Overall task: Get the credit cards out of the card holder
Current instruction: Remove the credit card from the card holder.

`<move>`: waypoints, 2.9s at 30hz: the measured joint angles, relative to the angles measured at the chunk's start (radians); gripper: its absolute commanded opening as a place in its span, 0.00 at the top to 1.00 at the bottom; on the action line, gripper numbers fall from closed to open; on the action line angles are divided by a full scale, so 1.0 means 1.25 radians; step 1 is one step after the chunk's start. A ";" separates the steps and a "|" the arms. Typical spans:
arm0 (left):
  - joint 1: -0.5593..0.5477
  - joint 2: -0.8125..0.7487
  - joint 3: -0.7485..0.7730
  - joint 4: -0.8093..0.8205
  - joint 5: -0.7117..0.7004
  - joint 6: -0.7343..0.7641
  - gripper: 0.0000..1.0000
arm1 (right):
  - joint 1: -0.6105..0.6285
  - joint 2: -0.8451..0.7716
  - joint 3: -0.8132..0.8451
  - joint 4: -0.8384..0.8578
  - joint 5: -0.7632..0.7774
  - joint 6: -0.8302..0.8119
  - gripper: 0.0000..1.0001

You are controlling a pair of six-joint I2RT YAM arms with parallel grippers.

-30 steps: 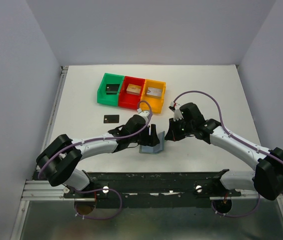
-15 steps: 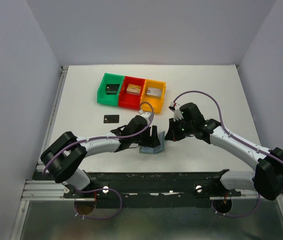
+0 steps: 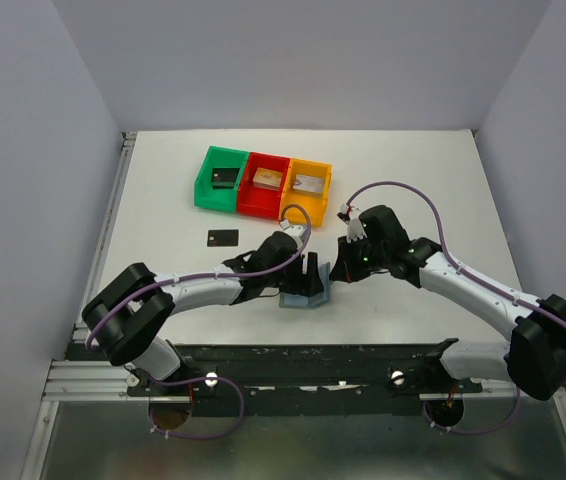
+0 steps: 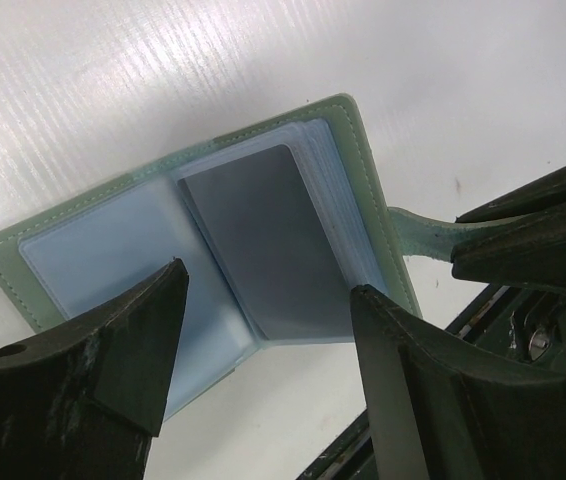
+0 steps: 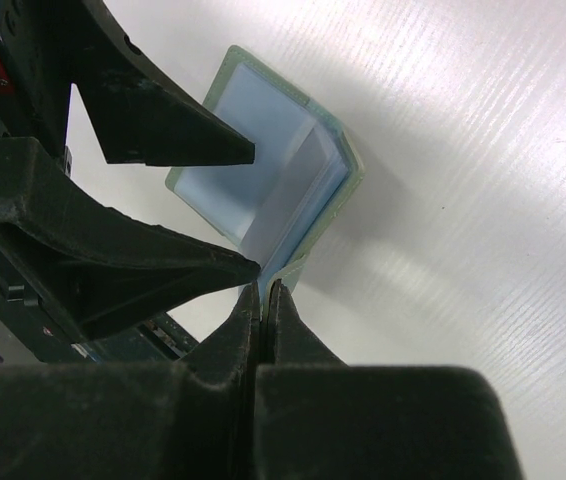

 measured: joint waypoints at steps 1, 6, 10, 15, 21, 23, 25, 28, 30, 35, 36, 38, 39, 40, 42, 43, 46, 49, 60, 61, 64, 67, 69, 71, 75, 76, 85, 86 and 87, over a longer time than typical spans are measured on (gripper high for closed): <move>-0.001 0.000 0.000 0.000 0.000 0.000 0.22 | 0.000 0.000 0.000 0.000 0.000 0.000 1.00; -0.003 0.000 0.001 0.000 0.000 0.000 0.21 | 0.000 0.000 0.000 0.000 -0.001 0.000 1.00; -0.003 0.000 0.002 0.000 0.000 0.000 0.20 | 0.000 0.000 0.000 0.000 -0.002 0.000 1.00; -0.005 0.000 0.002 0.000 0.000 -0.001 0.19 | 0.000 0.000 0.000 0.000 -0.002 0.000 1.00; -0.006 0.000 0.002 -0.001 0.000 -0.002 0.19 | 0.000 0.000 0.000 0.000 -0.002 0.000 1.00; -0.007 0.000 0.002 -0.001 0.000 -0.002 0.19 | 0.000 0.000 0.000 0.000 -0.003 0.000 1.00; -0.008 0.000 0.003 -0.001 0.000 -0.002 0.19 | 0.000 0.000 0.000 0.000 -0.003 0.000 1.00; -0.008 0.001 0.006 -0.003 0.000 -0.002 0.19 | 0.000 0.000 0.000 0.000 -0.003 0.000 1.00; -0.009 0.003 0.009 -0.003 -0.001 -0.002 0.20 | 0.000 0.000 0.000 0.000 -0.003 0.000 1.00; -0.009 0.003 0.012 -0.021 -0.016 -0.002 0.21 | 0.000 0.000 0.000 0.000 -0.003 0.000 1.00; -0.009 0.003 0.012 -0.027 -0.020 -0.002 0.21 | 0.000 0.000 0.000 0.000 -0.003 0.000 1.00; -0.009 0.003 0.012 -0.035 -0.030 -0.002 0.21 | 0.000 0.000 0.000 0.000 -0.003 0.000 1.00; -0.009 0.003 0.012 -0.039 -0.035 -0.002 0.21 | 0.000 0.000 0.000 0.000 -0.003 0.000 1.00; -0.009 0.003 0.012 -0.042 -0.041 -0.002 0.21 | 0.000 0.000 0.000 0.000 -0.003 0.000 1.00; -0.010 0.002 0.012 -0.049 -0.051 -0.002 0.21 | 0.000 0.000 0.000 0.000 -0.003 0.000 1.00; -0.010 0.001 0.012 -0.050 -0.053 -0.003 0.21 | 0.000 0.000 0.000 0.000 -0.003 0.000 1.00; -0.012 -0.012 0.011 -0.062 -0.067 -0.002 0.21 | 0.000 0.000 0.000 0.000 -0.003 0.000 1.00; -0.013 -0.031 0.011 -0.075 -0.089 -0.002 0.21 | 0.000 0.000 0.000 0.000 -0.003 0.000 1.00; 0.001 -0.093 -0.002 -0.126 -0.150 0.003 0.20 | 0.000 0.000 0.000 0.000 -0.003 0.000 1.00; 0.006 -0.104 -0.009 -0.128 -0.152 0.004 0.20 | 0.000 0.000 0.000 0.000 -0.003 0.000 0.99; 0.018 -0.134 -0.026 -0.124 -0.152 0.008 0.20 | 0.000 0.000 0.000 0.000 -0.003 0.000 1.00; 0.023 -0.131 -0.024 -0.115 -0.128 0.020 0.19 | 0.000 0.000 0.000 0.000 -0.003 0.000 1.00; 0.019 -0.097 -0.006 -0.111 -0.099 0.030 0.18 | 0.000 0.000 0.000 -0.001 -0.003 0.000 1.00; 0.011 -0.070 0.003 -0.104 -0.086 0.034 0.17 | 0.000 0.000 0.000 -0.003 -0.003 0.000 1.00; -0.004 -0.048 0.004 -0.093 -0.058 0.038 0.13 | 0.000 0.000 0.001 -0.006 -0.003 0.000 1.00; -0.006 -0.048 0.005 -0.091 -0.055 0.038 0.12 | 0.000 0.000 0.001 -0.006 -0.003 0.000 1.00; -0.014 -0.034 0.027 -0.074 -0.044 0.041 0.13 | 0.000 0.000 0.004 -0.011 -0.003 -0.001 1.00; -0.016 -0.031 0.027 -0.075 -0.044 0.041 0.14 | 0.000 0.000 0.005 -0.011 -0.003 -0.001 1.00; -0.016 -0.028 0.027 -0.075 -0.044 0.040 0.14 | 0.000 0.000 0.005 -0.011 -0.003 -0.001 1.00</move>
